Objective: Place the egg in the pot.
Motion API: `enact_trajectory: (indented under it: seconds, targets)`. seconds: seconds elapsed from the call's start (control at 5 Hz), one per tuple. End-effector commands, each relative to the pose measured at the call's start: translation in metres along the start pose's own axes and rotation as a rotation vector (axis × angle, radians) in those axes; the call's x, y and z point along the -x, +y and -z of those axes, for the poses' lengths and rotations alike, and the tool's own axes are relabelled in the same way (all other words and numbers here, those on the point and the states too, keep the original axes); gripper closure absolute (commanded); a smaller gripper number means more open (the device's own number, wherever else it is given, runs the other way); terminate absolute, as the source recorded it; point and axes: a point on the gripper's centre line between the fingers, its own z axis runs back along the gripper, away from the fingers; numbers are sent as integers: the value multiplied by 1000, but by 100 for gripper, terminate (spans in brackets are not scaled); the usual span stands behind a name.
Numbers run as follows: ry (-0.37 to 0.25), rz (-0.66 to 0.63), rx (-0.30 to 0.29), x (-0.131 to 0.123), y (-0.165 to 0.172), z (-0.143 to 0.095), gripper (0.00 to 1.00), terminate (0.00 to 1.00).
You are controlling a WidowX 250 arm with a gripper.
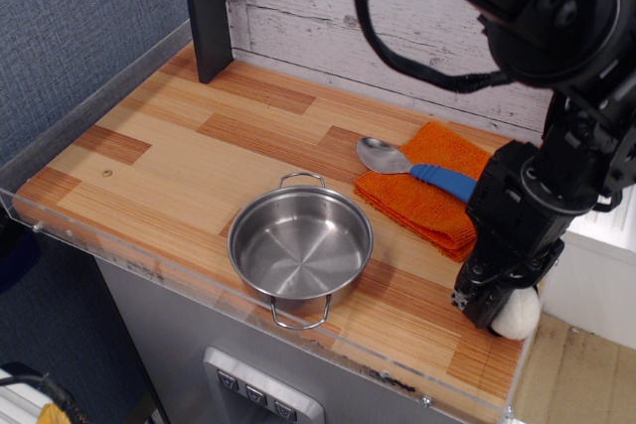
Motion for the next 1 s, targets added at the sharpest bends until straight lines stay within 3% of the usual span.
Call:
enact_trajectory:
  seconds: [0.0,0.4,0.8]
  targets:
    - [127,-76,149,-24,9,-57,100,0]
    - [119,-127,207,-70,32,-92,100,0]
    - [90,-148,199,-96,62,-100,100,0]
